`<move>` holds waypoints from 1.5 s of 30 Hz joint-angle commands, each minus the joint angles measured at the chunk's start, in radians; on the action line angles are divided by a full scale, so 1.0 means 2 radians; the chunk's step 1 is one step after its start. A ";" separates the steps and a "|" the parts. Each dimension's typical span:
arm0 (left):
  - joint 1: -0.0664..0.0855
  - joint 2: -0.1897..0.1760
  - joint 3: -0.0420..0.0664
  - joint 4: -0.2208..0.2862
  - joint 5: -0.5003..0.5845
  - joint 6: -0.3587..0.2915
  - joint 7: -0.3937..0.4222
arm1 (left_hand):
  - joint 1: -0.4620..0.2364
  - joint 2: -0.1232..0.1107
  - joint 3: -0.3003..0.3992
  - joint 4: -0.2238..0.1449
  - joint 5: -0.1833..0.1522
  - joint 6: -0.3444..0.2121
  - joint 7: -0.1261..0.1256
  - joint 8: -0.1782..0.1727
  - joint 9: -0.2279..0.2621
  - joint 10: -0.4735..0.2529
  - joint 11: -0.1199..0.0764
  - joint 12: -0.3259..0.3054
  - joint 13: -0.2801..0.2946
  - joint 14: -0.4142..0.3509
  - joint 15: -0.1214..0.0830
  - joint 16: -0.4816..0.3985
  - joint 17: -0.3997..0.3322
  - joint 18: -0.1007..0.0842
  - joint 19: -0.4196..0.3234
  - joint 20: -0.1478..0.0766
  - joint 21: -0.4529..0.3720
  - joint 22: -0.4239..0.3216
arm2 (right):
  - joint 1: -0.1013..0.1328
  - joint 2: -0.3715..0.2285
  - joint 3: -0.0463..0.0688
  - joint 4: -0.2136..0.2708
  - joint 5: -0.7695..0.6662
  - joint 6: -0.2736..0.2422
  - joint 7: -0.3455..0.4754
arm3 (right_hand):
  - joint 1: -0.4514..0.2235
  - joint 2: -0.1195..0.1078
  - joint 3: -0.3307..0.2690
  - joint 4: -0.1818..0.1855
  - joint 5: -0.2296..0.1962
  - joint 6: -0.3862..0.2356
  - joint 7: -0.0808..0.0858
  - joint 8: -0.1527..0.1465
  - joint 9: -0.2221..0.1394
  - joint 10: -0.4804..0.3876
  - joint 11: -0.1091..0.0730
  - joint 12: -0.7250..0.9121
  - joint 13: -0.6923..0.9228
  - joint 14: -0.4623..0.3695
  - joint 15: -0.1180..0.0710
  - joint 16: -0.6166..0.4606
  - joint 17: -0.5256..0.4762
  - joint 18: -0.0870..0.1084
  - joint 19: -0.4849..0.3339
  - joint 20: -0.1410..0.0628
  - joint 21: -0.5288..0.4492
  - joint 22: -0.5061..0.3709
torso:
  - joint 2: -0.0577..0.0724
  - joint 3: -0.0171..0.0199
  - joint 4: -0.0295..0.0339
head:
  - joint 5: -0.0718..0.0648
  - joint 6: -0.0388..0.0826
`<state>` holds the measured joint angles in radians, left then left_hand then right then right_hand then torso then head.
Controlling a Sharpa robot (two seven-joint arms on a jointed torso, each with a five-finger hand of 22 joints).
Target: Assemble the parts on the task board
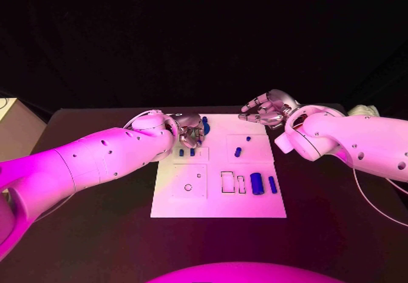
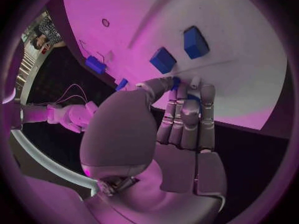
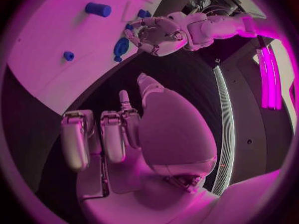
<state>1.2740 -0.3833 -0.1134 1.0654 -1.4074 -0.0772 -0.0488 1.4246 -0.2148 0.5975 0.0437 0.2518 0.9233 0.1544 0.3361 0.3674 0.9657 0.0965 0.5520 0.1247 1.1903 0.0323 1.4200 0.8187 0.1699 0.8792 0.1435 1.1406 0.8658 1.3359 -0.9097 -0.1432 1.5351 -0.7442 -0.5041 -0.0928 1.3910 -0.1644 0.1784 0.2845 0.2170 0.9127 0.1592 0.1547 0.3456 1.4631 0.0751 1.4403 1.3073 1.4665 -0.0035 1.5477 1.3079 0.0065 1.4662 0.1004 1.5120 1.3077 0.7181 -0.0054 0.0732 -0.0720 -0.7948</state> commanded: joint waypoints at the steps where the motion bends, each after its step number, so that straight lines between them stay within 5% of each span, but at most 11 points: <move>1: -0.002 0.001 -0.001 -0.001 -0.002 0.016 -0.005 | 0.001 0.006 0.001 -0.004 -0.003 0.003 -0.001 0.002 0.001 0.004 -0.001 0.001 0.001 0.003 0.000 0.001 -0.001 0.003 0.003 0.000 0.002 0.001 | 0.000 0.000 0.000 0.000 -0.005 0.005 0.004 | -0.001 0.002 0.002 0.000 0.002 0.003 0.000 0.001 -0.001 -0.001 0.000 0.000 0.075 0.045 0.002 -0.002 0.101 0.005 0.038 0.001 -0.002 0.111 | 0.000 -0.0001 0.0000 | 0.000 0.000; 13: -0.002 0.005 -0.002 -0.005 -0.004 0.011 0.000 | 0.011 0.013 0.012 -0.020 -0.001 0.004 0.002 -0.008 0.000 0.006 0.001 -0.008 0.000 -0.001 0.000 -0.003 -0.014 0.003 -0.001 -0.004 0.011 0.007 | -0.001 0.000 0.000 0.001 -0.005 0.004 0.005 | 0.000 0.002 0.003 0.000 0.002 0.003 0.000 0.001 -0.001 0.000 0.000 0.000 0.075 0.045 0.002 -0.002 0.101 0.005 0.038 0.001 -0.002 0.111 | 0.000 0.0004 -0.0007 | -0.001 0.001; 27: -0.002 -0.004 -0.001 0.003 0.030 -0.036 0.036 | 0.011 0.017 0.022 -0.032 0.003 0.011 0.003 -0.015 -0.001 0.020 0.000 -0.013 0.002 0.015 -0.002 0.001 0.000 0.000 0.014 -0.007 0.033 0.030 | -0.001 0.000 0.000 0.001 -0.004 0.004 0.006 | 0.000 0.003 0.004 -0.001 0.002 0.004 0.000 0.001 -0.001 0.000 0.000 0.000 0.075 0.044 0.002 -0.002 0.100 0.005 0.038 0.001 -0.003 0.110 | 0.000 -0.0002 -0.0006 | -0.002 0.003; 38: 0.000 -0.048 0.020 0.045 0.056 -0.048 0.047 | 0.004 0.014 0.022 -0.033 0.003 0.016 0.003 -0.017 0.000 0.023 0.000 -0.018 0.002 0.014 -0.001 0.000 -0.007 0.000 0.011 -0.006 0.035 0.030 | -0.001 -0.002 0.000 0.001 -0.003 0.003 0.006 | 0.000 0.003 0.004 -0.001 0.002 0.004 0.000 0.001 -0.001 0.000 0.000 0.000 0.075 0.044 0.002 -0.002 0.100 0.005 0.038 0.001 -0.003 0.110 | -0.002 -0.0008 0.0025 | -0.002 0.004; 45: 0.002 -0.069 0.024 0.058 0.058 -0.049 0.047 | 0.003 0.014 0.023 -0.033 0.004 0.017 0.003 -0.017 0.000 0.023 0.000 -0.020 0.002 0.014 -0.001 0.000 -0.007 0.000 0.011 -0.006 0.035 0.031 | -0.001 -0.003 0.000 0.001 -0.003 0.003 0.007 | 0.000 0.004 0.004 0.000 0.002 0.004 0.000 0.001 -0.001 0.000 0.000 0.000 0.075 0.044 0.002 -0.002 0.100 0.005 0.037 0.001 -0.003 0.110 | 0.000 -0.0004 0.0009 | 0.000 0.005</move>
<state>1.2765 -0.5196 -0.0658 1.1745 -1.3117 -0.1610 0.0271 1.4401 -0.1887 0.6413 -0.0171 0.2555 0.9530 0.1608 0.3051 0.3666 1.0070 0.0943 0.5170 0.1305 1.2189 0.0287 1.4199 0.8043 0.1697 0.9061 0.1307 1.2106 0.9271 1.3344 -0.9156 -0.1432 1.5363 -0.7446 -0.5042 -0.0917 1.3910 -0.1644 0.1804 0.2826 0.2170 0.9127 0.1591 0.1547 0.3457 1.4631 0.0751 1.4403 1.3073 1.4665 -0.0035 1.5477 1.3075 0.0066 1.4662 0.1004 1.5120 1.3081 0.7156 -0.0066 0.0767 -0.0732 -0.7857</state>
